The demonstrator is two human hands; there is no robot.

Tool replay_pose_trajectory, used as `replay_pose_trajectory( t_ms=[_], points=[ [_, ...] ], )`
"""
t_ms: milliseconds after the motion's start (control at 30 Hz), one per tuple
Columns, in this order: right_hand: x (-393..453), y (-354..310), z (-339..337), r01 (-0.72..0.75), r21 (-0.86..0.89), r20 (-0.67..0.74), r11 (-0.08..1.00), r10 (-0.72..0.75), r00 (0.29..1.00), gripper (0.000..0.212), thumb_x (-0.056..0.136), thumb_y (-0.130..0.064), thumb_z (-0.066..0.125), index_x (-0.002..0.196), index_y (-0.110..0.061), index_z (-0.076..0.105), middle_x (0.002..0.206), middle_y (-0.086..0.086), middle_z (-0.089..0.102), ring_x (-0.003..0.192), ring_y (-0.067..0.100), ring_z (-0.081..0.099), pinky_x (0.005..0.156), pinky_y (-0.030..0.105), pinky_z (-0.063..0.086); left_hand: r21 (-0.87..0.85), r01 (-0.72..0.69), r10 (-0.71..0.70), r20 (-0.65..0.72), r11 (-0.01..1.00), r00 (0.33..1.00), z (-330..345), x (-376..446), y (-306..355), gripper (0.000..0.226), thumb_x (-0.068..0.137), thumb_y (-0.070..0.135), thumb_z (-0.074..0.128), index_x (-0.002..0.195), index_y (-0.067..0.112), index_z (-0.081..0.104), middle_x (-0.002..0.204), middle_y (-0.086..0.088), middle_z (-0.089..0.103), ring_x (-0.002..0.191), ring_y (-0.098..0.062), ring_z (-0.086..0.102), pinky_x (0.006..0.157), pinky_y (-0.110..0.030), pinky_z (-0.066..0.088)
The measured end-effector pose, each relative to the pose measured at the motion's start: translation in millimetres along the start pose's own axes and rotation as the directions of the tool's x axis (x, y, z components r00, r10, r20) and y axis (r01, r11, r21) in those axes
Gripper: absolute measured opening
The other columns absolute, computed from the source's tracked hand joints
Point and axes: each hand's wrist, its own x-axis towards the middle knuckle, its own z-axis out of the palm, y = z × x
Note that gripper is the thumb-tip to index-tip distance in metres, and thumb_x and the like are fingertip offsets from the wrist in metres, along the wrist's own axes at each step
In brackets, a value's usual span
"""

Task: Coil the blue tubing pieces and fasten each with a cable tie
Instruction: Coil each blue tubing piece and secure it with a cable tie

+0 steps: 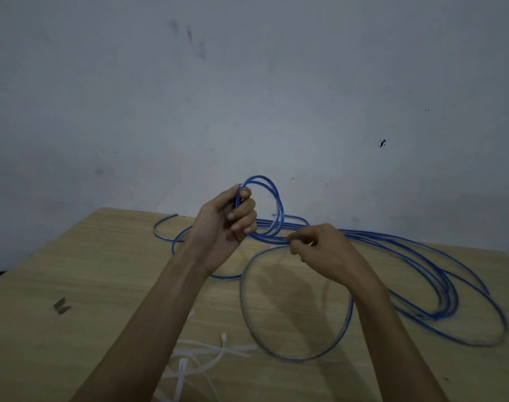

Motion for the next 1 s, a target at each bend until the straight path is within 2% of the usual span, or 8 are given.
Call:
replay_pose_trajectory(
  t_ms=[100, 200, 333, 467, 667, 733, 867, 1000],
  points=[
    [0.9, -2.6, 6.6, -0.104, 0.390, -0.053, 0.915, 0.135, 0.989, 0.025, 0.099, -0.034, 0.059, 0.096, -0.017, 0.077, 0.085, -0.003, 0.077, 0.078, 0.009, 0.073, 0.080, 0.038, 0.062, 0.014, 0.002, -0.002, -0.022, 1.000, 1.000, 0.2, -0.9, -0.8, 0.029, 0.102, 0.025, 0.039, 0.075, 0.016, 0.048, 0.051, 0.007, 0.026, 0.039, -0.008, 0.029, 0.048, -0.023, 0.036],
    [7.8, -1.2, 19.9, -0.001, 0.417, -0.232, 0.909, 0.107, 0.967, 0.009, 0.095, -0.025, 0.067, 0.099, -0.019, 0.073, 0.082, 0.000, 0.076, 0.078, 0.011, 0.074, 0.082, 0.047, 0.061, 0.041, 0.018, -0.017, -0.028, 0.999, 0.999, 0.6, -0.8, -3.4, 0.027, 0.099, 0.025, 0.041, 0.074, 0.015, 0.049, 0.048, 0.008, 0.027, 0.036, -0.007, 0.027, 0.046, -0.022, 0.036],
    [11.5, -3.5, 30.0, 0.055, 0.506, -0.302, 0.861, 0.117, 0.946, 0.040, 0.097, -0.013, 0.064, 0.133, -0.024, 0.049, 0.091, 0.001, 0.074, 0.081, 0.014, 0.073, 0.081, 0.046, 0.061, 0.063, 0.058, -0.056, -0.032, 0.996, 0.998, 0.1, 0.6, -5.4, 0.024, 0.097, 0.025, 0.043, 0.078, 0.014, 0.052, 0.050, 0.007, 0.025, 0.039, -0.006, 0.021, 0.044, -0.021, 0.029],
    [9.0, -4.5, 31.6, 0.128, 0.479, -0.314, 0.868, 0.033, 0.949, 0.053, 0.101, -0.008, 0.057, 0.142, -0.030, 0.031, 0.105, -0.005, 0.073, 0.081, 0.014, 0.074, 0.080, 0.040, 0.061, 0.081, 0.119, -0.118, -0.017, 0.990, 0.993, -1.1, -0.8, -6.3, 0.025, 0.098, 0.025, 0.044, 0.077, 0.014, 0.053, 0.055, 0.006, 0.021, 0.045, -0.008, 0.017, 0.047, -0.023, 0.026],
    [10.1, -3.2, 18.6, 0.125, 0.551, -0.192, 0.825, -0.020, 0.981, 0.025, 0.099, -0.006, 0.059, 0.117, -0.022, 0.065, 0.110, -0.009, 0.074, 0.097, 0.008, 0.071, 0.083, 0.036, 0.060, 0.146, 0.173, -0.181, 0.039, 0.974, 0.983, -0.3, -4.0, -3.9, 0.027, 0.099, 0.025, 0.042, 0.076, 0.014, 0.052, 0.055, 0.007, 0.025, 0.046, -0.009, 0.018, 0.049, -0.024, 0.027],
    [9.6, -2.3, 16.9, 0.130, 0.572, -0.213, 0.810, -0.007, 0.977, 0.027, 0.097, -0.005, 0.062, 0.111, -0.027, 0.069, 0.109, -0.007, 0.071, 0.091, 0.010, 0.070, 0.077, 0.031, 0.059, 0.161, 0.186, -0.198, 0.058, 0.969, 0.978, -1.1, -4.8, -3.0, 0.028, 0.099, 0.026, 0.041, 0.076, 0.015, 0.051, 0.055, 0.007, 0.025, 0.048, -0.010, 0.015, 0.050, -0.024, 0.025],
    [10.4, -0.2, 15.1, 0.141, 0.589, -0.227, 0.796, -0.005, 0.974, 0.031, 0.096, -0.009, 0.062, 0.110, -0.034, 0.071, 0.078, 0.001, 0.054, 0.070, 0.011, 0.051, 0.067, 0.030, 0.045, 0.155, 0.200, -0.219, 0.113, 0.967, 0.969, -3.6, -5.2, -1.3, 0.027, 0.099, 0.027, 0.042, 0.077, 0.016, 0.052, 0.057, 0.006, 0.022, 0.050, -0.010, 0.016, 0.053, -0.025, 0.024],
    [8.6, -3.0, 13.2, 0.111, 0.666, -0.151, 0.738, -0.013, 0.988, 0.033, 0.100, -0.009, 0.054, 0.112, -0.035, 0.070, 0.080, 0.001, 0.055, 0.071, 0.014, 0.047, 0.069, 0.033, 0.044, 0.123, 0.213, -0.231, 0.152, 0.969, 0.961, -4.0, -5.5, -0.2, 0.029, 0.101, 0.028, 0.040, 0.078, 0.016, 0.052, 0.060, 0.005, 0.020, 0.050, -0.010, 0.017, 0.052, -0.024, 0.027]
  ],
)
